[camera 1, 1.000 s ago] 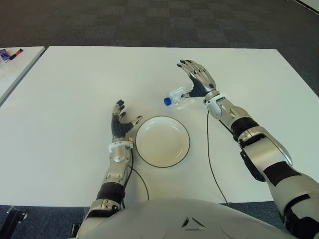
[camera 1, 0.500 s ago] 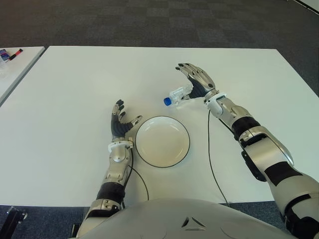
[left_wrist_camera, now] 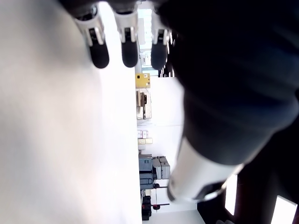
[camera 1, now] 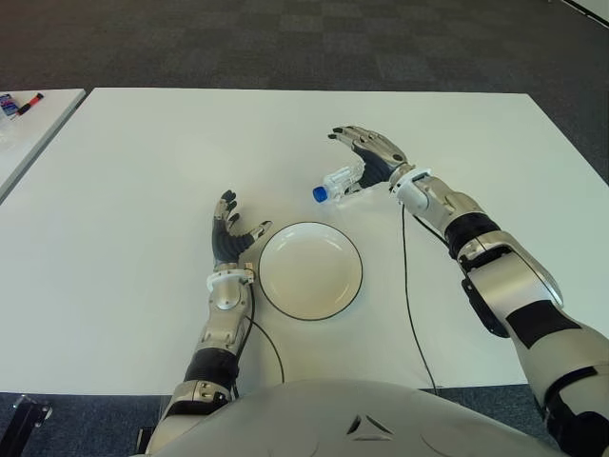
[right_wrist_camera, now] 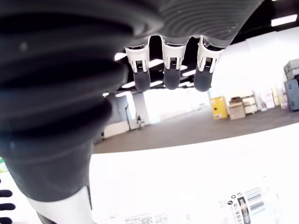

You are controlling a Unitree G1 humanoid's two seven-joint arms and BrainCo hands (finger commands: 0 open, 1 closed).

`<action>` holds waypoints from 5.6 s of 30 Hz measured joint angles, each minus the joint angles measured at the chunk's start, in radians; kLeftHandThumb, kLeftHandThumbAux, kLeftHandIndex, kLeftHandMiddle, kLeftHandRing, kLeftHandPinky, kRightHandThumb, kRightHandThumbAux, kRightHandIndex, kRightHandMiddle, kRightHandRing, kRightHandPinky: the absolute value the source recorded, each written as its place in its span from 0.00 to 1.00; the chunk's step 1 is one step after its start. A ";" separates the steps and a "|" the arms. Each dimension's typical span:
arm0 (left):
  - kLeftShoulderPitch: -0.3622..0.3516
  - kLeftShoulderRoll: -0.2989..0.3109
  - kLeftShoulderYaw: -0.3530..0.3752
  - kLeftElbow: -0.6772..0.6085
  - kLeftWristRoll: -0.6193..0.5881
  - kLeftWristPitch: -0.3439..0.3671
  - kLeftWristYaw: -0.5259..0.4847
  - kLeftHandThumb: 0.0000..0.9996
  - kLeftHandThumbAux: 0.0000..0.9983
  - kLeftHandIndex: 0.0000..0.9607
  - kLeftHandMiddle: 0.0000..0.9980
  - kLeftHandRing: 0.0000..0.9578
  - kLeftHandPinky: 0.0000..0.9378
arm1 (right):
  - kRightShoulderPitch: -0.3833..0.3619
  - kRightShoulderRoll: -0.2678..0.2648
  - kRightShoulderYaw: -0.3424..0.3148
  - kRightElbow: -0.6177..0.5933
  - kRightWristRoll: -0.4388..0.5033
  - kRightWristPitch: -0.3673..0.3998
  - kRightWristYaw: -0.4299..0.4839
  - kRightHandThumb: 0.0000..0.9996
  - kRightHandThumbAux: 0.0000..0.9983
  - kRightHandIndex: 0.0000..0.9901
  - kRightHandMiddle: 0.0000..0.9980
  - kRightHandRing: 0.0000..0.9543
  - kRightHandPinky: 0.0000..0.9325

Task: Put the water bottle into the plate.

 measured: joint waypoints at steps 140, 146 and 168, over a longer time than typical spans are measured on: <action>0.039 0.003 -0.027 -0.068 0.001 0.050 0.000 0.00 0.97 0.13 0.13 0.12 0.16 | -0.071 -0.003 0.079 0.160 -0.011 0.014 0.151 0.00 0.86 0.00 0.00 0.01 0.09; 0.039 0.003 -0.028 -0.069 0.000 0.050 0.000 0.00 0.97 0.12 0.12 0.12 0.16 | -0.071 0.003 0.081 0.164 -0.013 0.023 0.134 0.00 0.87 0.00 0.00 0.01 0.09; 0.047 0.003 -0.034 -0.083 0.001 0.058 -0.001 0.00 0.96 0.12 0.12 0.12 0.16 | -0.081 0.009 0.108 0.179 -0.036 0.051 0.122 0.00 0.86 0.00 0.00 0.01 0.08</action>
